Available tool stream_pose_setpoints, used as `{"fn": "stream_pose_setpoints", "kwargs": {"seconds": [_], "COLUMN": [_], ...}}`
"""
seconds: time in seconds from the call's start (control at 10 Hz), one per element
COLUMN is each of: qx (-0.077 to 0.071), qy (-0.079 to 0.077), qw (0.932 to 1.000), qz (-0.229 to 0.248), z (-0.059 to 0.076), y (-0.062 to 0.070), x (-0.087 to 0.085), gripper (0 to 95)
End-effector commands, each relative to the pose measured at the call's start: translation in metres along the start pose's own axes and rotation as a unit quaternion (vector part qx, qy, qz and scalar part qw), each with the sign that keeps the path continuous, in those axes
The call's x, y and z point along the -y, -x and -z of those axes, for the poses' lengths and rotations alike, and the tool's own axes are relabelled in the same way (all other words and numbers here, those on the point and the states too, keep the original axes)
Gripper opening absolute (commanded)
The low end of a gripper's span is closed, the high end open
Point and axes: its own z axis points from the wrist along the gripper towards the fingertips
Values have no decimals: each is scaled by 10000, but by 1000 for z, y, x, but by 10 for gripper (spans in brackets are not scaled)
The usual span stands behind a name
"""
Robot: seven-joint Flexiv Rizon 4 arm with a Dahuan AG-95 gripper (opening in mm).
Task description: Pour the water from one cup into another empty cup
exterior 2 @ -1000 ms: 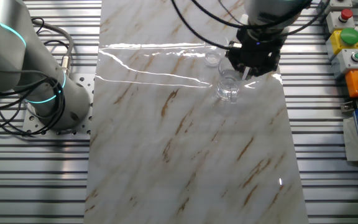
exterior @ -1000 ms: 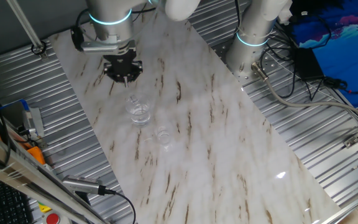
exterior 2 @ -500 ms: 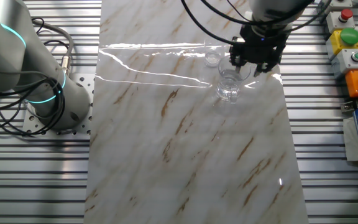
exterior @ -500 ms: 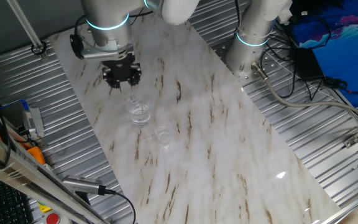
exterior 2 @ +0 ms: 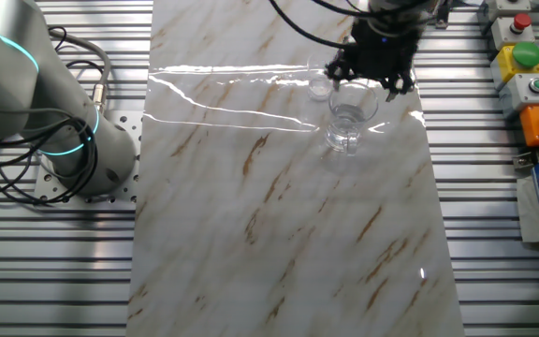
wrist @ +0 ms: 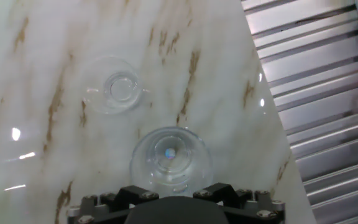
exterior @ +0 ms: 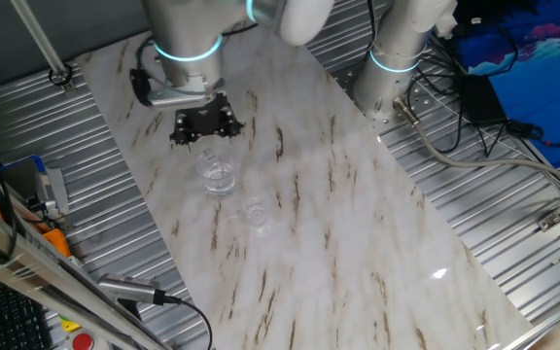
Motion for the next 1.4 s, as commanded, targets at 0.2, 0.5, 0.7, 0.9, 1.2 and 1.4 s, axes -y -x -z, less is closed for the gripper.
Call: {"fn": "stream_pose_setpoints", "kwargs": {"seconds": [0.2, 0.5, 0.7, 0.9, 1.2, 1.4], "qx": [105, 173, 151, 153, 194, 271], "qy": [6, 62, 73, 77, 96, 183], "qw": [9999, 9976, 9970, 9970, 9962, 9958], "qz": [84, 662, 754, 753, 840, 852], "z": [0, 0, 0, 0, -6, -15], "y": [2, 2, 2, 2, 4, 3], "x": [2, 2, 2, 2, -2, -2], "gripper": [950, 950, 950, 950, 950, 950]}}
